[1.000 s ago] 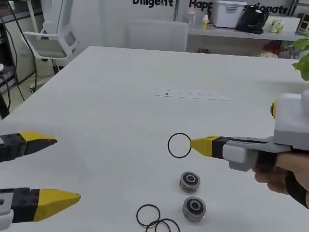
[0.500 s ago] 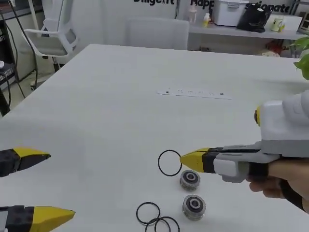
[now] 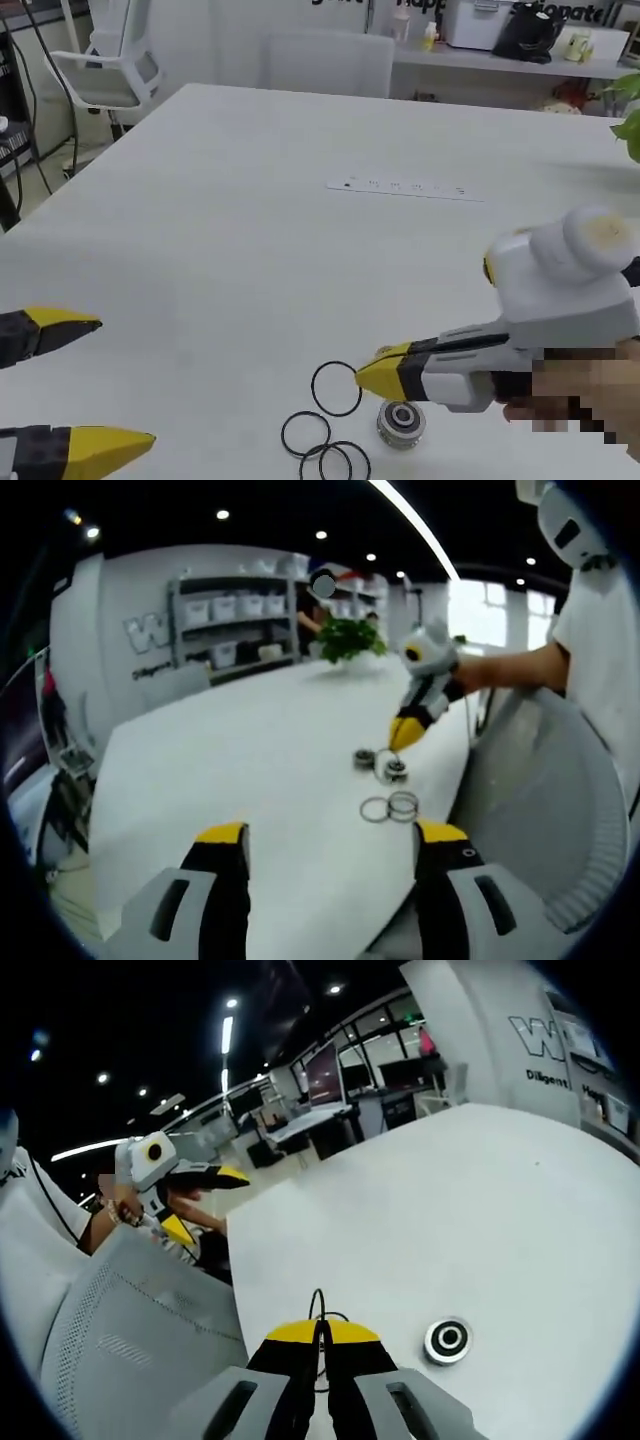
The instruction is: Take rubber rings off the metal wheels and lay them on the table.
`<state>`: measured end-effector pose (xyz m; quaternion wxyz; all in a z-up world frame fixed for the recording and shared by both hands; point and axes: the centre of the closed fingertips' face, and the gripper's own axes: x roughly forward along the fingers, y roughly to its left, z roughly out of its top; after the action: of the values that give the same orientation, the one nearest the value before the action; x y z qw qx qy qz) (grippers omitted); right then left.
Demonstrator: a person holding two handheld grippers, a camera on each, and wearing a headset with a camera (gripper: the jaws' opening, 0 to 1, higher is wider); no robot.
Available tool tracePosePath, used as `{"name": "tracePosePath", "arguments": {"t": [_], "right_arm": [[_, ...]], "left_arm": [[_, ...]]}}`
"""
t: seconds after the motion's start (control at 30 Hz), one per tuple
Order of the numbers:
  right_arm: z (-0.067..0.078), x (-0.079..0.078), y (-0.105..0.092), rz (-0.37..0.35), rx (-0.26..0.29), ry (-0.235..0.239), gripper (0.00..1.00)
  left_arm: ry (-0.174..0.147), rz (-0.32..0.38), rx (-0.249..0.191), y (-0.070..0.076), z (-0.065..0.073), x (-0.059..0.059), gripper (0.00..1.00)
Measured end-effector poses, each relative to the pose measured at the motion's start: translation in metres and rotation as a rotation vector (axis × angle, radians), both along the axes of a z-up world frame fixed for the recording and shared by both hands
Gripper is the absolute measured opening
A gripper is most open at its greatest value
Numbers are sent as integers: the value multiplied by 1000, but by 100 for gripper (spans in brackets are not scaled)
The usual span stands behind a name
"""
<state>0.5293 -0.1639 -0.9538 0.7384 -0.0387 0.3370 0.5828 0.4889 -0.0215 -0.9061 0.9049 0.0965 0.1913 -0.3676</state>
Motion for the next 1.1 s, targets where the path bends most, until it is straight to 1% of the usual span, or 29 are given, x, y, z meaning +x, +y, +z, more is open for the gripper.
{"name": "tracePosePath", "arguments": {"t": [0.03,0.1,0.4,0.47,0.63,0.77,0.9,1.1], "right_arm": [[-3,-3,1,11,-11,8,0],[-9,-6,0,27,-33,9,0],[-26,-15,0,77,-93,33,0],[-30,-16,-1,88,-113,27,0],[-37,-18,-1,101,-139,22,0],[-44,-18,-2,111,-170,8,0],[-48,-15,-3,100,-185,1,0],[-53,-8,-5,77,-209,-24,1]], "left_arm": [[0,1,-2,0,0,0,67],[3,2,-4,-1,-1,0,67],[13,2,-13,-3,-4,-1,67],[15,3,-12,-2,-4,-1,67],[25,2,-10,-2,-7,-2,67],[29,4,-11,-2,-8,-2,66],[38,-1,-9,-4,-11,-2,66],[40,-3,-10,-4,-12,-2,66]]}}
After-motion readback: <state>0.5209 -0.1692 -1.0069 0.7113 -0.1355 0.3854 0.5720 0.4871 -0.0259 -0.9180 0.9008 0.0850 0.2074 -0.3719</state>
